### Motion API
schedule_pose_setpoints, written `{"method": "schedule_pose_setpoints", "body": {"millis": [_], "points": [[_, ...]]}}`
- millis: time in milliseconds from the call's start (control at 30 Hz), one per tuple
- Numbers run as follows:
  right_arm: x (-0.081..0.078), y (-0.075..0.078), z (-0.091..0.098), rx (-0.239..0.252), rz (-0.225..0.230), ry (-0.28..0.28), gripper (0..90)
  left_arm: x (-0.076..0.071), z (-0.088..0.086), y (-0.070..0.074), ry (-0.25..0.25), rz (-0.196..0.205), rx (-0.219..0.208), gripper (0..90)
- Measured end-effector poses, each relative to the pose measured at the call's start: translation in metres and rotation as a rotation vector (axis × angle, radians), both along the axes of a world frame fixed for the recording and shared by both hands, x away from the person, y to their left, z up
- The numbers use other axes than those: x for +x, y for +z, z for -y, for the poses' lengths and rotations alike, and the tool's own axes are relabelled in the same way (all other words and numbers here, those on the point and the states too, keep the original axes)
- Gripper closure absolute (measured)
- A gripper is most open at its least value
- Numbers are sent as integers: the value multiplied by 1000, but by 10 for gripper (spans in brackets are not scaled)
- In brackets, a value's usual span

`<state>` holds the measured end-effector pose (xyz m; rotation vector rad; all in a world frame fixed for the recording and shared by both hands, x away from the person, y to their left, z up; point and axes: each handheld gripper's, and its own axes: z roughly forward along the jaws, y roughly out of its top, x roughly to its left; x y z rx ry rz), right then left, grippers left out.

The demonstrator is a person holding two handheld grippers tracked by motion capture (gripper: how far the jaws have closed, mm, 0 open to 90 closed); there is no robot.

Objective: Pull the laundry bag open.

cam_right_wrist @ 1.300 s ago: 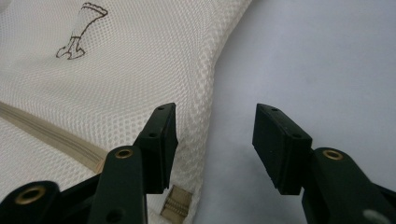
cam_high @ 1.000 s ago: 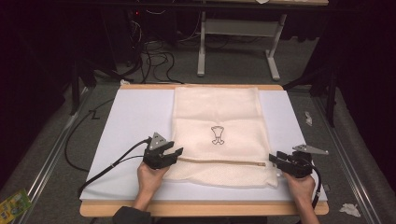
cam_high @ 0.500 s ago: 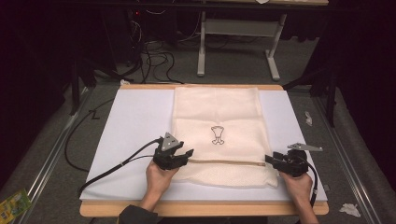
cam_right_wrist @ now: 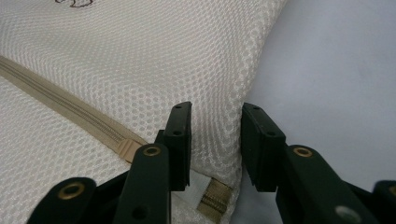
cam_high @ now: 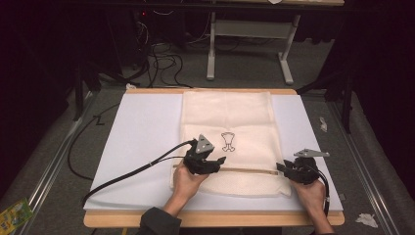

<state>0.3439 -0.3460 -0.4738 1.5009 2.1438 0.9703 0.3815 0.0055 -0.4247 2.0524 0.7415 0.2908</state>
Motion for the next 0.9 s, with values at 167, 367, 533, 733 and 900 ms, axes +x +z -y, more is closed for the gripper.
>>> {"method": "schedule_pose_setpoints", "body": {"millis": [167,367,533,733,900], "points": [[-1,0,-1,-13,2,19,794,2,20,2,-30,-16,-1,401],[-1,-1,4,40,2,31,864,1,38,1,-85,-38,2,450],[-1,1,6,63,12,45,873,-1,53,-4,-106,-64,-11,447],[-3,5,7,85,24,55,879,-8,71,-11,-152,-75,10,478],[-5,10,8,100,36,61,880,-12,88,-16,-191,-83,12,492]]}}
